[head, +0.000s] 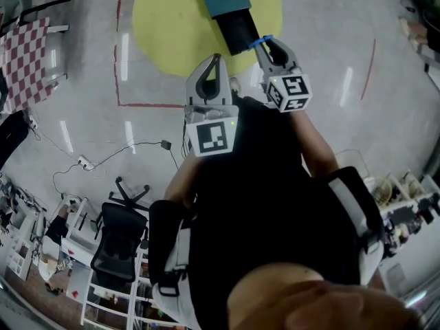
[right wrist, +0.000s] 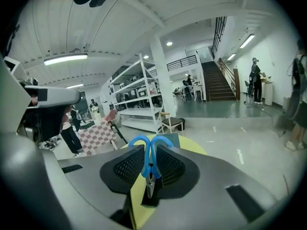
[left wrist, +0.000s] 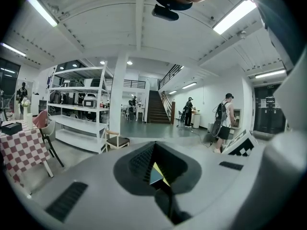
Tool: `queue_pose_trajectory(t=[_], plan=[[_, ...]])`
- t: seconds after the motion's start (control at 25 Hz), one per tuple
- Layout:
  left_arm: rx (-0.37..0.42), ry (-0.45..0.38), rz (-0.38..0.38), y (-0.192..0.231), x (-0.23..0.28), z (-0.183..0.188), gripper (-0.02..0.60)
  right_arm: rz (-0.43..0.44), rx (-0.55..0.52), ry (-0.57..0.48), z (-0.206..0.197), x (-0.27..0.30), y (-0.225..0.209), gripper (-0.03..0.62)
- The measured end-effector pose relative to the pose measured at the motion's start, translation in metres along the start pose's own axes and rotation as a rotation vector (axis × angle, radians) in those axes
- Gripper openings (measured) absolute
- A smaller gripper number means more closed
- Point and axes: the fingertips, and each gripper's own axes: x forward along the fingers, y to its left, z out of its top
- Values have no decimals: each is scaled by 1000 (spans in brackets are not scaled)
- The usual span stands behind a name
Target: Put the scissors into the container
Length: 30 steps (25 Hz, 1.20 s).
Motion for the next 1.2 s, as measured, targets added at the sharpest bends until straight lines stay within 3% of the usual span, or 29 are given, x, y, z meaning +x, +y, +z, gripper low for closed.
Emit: queue_pose_trajectory(t=[0.32, 0.48, 0.6, 0.76, 1.2], plan=[[-6, 22, 7, 25, 16, -6, -2, -9, -4, 82, -33, 32, -6, 78], [111, 31, -20, 36, 17, -4, -2, -20, -3, 138, -47, 40, -6, 78], [81, 44, -13, 45, 18, -8, -2, -23, 5, 160, -54, 49, -4, 78], [116, 59, -28, 50, 21, -10, -2, -28, 4, 172, -60, 59, -5, 78], [114, 83, -45, 56, 26, -20, -2, -41, -7, 256, -99, 80, -9, 77]])
